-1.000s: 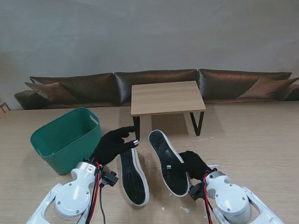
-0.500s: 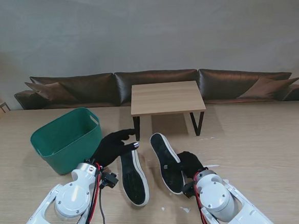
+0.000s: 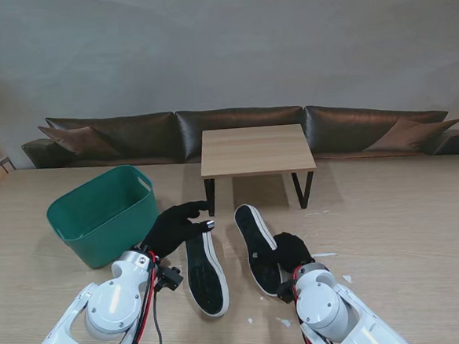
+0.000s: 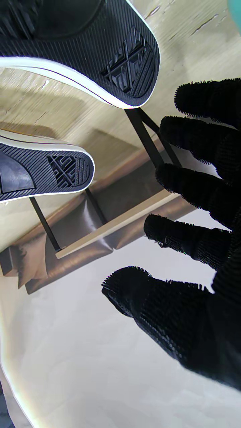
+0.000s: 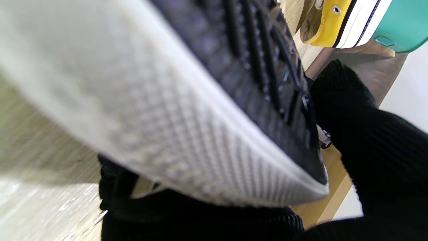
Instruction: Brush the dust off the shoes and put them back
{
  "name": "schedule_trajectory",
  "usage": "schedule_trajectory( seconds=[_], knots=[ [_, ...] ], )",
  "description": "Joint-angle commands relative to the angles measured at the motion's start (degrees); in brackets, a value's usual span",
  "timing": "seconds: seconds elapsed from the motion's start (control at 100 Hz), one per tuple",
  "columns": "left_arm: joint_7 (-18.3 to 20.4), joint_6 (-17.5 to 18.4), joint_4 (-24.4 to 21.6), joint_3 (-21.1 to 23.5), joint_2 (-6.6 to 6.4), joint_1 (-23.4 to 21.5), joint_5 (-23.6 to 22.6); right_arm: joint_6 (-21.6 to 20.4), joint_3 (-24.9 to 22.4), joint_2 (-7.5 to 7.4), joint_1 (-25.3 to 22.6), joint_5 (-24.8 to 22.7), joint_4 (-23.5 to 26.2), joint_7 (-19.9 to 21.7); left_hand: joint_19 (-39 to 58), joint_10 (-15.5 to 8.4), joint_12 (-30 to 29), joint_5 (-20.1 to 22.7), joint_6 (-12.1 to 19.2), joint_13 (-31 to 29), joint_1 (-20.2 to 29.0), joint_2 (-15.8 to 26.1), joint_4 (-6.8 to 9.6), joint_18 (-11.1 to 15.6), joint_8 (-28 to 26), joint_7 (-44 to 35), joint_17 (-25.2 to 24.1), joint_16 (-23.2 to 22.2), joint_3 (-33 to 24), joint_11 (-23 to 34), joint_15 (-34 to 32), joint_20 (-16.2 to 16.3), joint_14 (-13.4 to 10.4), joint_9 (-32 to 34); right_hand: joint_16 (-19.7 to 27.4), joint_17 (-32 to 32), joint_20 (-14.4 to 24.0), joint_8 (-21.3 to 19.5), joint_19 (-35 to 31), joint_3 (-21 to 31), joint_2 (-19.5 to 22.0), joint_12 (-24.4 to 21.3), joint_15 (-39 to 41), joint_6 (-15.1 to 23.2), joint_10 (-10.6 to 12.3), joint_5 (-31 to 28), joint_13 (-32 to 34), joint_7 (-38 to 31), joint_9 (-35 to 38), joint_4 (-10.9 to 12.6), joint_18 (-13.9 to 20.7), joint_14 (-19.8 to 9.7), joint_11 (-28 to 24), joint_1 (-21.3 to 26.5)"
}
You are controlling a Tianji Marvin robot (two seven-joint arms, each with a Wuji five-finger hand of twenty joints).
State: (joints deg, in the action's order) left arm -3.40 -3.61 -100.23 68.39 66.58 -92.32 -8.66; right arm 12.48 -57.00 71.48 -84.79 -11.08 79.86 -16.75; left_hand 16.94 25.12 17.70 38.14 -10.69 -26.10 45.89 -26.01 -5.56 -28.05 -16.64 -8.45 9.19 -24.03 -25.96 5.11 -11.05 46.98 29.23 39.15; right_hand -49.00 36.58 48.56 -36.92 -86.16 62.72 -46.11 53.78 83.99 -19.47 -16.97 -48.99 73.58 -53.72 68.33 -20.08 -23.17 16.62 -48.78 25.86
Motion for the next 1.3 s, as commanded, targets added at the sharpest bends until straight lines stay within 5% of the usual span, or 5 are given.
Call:
schedule_trajectory(
  seconds=[0.0,0.15,0.28,0.49,1.29],
  knots=[
    [1.2,0.0,0.2,0.0,0.16,0.0,0.2,0.4,0.3,0.44,0.1,-0.5,0.0,0.2,-1.4,-0.9,0.7,1.2,1.5,1.6,1.1,1.7,1.27,2.6,-0.4,-0.1,-0.6,-0.7,1.1,0.4,0.8,0.8,-0.9,0.8,2.4,8.8,0.6,1.1,-0.6,10.2,5.4,-1.9,-4.3,6.6,1.5,3.7,1.1,-3.5,-3.5,4.4,1.2,-4.2,-1.1,4.0],
    [1.4,0.5,0.5,0.1,0.13,0.0,0.5,1.9,0.6,0.53,0.2,-2.2,-0.3,-0.7,-1.4,-0.9,0.8,1.3,1.5,1.5,1.2,1.9,1.30,2.6,-0.4,-0.1,-0.6,-0.7,1.3,0.4,0.8,0.8,-1.0,1.0,5.1,4.8,0.3,0.3,0.7,9.5,8.8,-3.7,-9.3,5.3,1.7,6.2,0.9,0.9,-7.0,8.0,0.8,-1.8,-2.5,-1.6],
    [1.3,0.6,0.6,0.1,0.20,0.0,1.0,3.2,0.8,0.40,0.2,-3.4,-0.1,-0.6,-1.4,-0.8,0.9,1.2,1.5,1.5,1.3,1.9,1.32,2.5,-0.4,-0.1,-0.6,-0.7,1.4,0.4,0.8,0.8,-0.9,1.0,6.9,2.1,-0.4,-2.6,1.7,8.2,12.0,-5.5,-14.3,4.4,1.9,9.0,0.0,5.7,-11.0,14.8,1.0,-0.7,-2.6,-6.0],
    [1.1,0.9,0.7,0.0,0.32,-0.1,1.6,4.6,1.1,0.06,0.1,-4.8,0.2,0.0,-1.5,-0.9,1.0,1.3,1.5,1.3,1.4,1.9,1.34,2.5,-0.5,-0.1,-0.7,-0.7,1.6,0.5,0.7,0.8,-0.8,1.3,7.8,-2.8,-2.1,0.0,5.5,5.6,11.9,-8.6,-19.4,4.5,2.2,17.0,-6.4,10.8,-16.8,14.9,1.2,0.3,-0.1,-8.4],
    [1.4,1.7,1.5,0.0,0.31,0.0,2.5,8.2,1.8,-0.46,1.4,-10.2,0.6,-0.1,-1.7,-0.8,1.3,1.4,1.6,1.1,1.4,2.1,1.38,2.5,-0.6,-0.1,-0.8,-0.8,2.2,0.7,0.6,0.6,-0.6,2.3,9.3,-11.2,-2.9,8.2,9.5,-3.5,11.9,-16.1,-26.6,5.9,3.7,27.1,-15.9,16.9,-24.0,15.5,1.6,1.9,5.7,-12.9]
  ],
)
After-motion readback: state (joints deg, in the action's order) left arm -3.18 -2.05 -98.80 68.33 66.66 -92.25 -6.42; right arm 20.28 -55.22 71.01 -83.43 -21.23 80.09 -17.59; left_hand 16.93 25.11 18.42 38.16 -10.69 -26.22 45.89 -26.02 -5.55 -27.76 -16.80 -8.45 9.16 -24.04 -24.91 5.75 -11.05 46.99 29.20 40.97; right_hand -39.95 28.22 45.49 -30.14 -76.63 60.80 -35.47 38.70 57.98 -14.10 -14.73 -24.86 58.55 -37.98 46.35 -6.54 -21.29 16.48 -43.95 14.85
